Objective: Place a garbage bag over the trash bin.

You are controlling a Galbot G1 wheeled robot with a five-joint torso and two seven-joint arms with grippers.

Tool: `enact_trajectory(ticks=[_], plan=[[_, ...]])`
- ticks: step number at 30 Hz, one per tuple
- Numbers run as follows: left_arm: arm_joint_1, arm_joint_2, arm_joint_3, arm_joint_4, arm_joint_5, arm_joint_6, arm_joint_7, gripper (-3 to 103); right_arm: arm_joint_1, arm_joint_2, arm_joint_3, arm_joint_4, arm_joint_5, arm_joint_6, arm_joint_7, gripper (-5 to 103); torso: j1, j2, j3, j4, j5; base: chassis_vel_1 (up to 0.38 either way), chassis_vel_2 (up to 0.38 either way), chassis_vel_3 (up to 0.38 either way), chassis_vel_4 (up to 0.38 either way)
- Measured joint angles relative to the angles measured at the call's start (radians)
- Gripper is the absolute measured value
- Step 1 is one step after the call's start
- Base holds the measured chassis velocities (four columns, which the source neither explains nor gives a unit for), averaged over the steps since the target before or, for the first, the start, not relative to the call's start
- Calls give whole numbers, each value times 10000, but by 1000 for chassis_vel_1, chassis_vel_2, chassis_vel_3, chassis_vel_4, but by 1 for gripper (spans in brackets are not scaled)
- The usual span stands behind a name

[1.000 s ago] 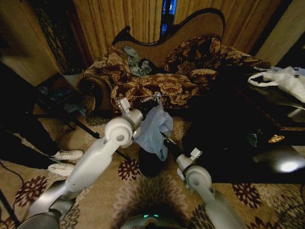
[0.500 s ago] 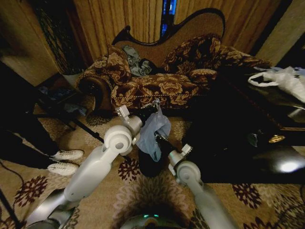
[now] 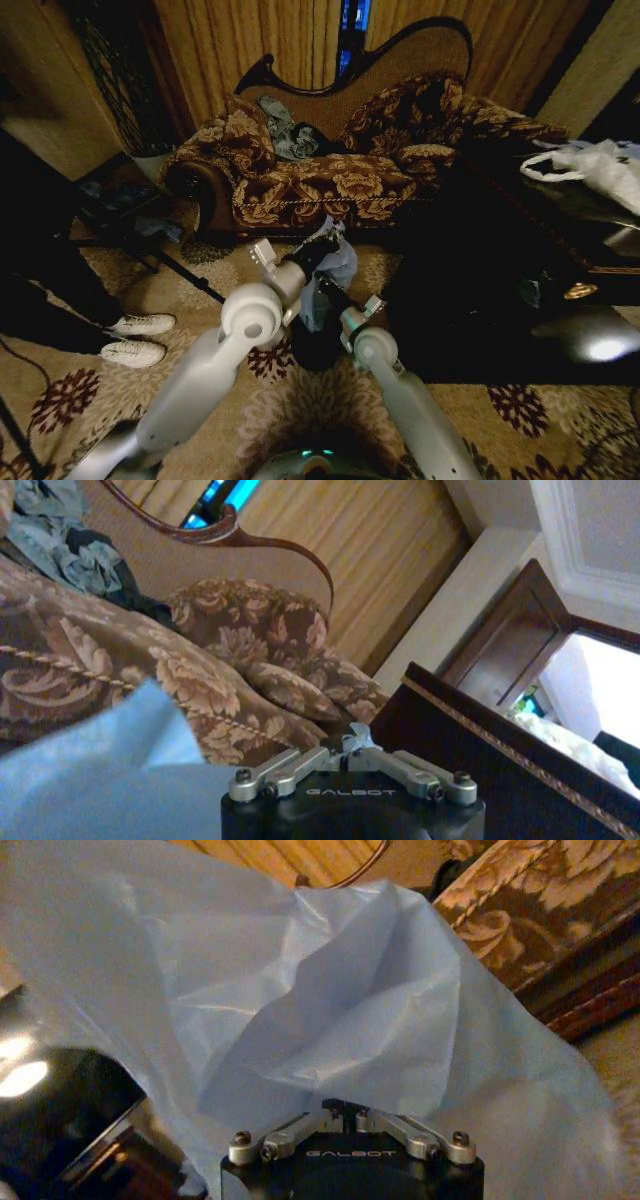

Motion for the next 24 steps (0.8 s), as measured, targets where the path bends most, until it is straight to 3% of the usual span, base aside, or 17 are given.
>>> enact_trajectory(ticks=[5,11,24], plan=[[552,-68,2,-69,417,0,242,0,170,432,31,-172,113,213,359,0,0,0,0,1,0,0,0,0,0],[636,-191,11,635,961,-213,780,0,166,720,-208,312,866,129,865,0,0,0,0,0,-1,0,0,0,0],[382,-787,641,979,1271,-354,845,0,78,986,-326,-252,773,12,769,0,1,0,0,-1,0,0,0,0,0]])
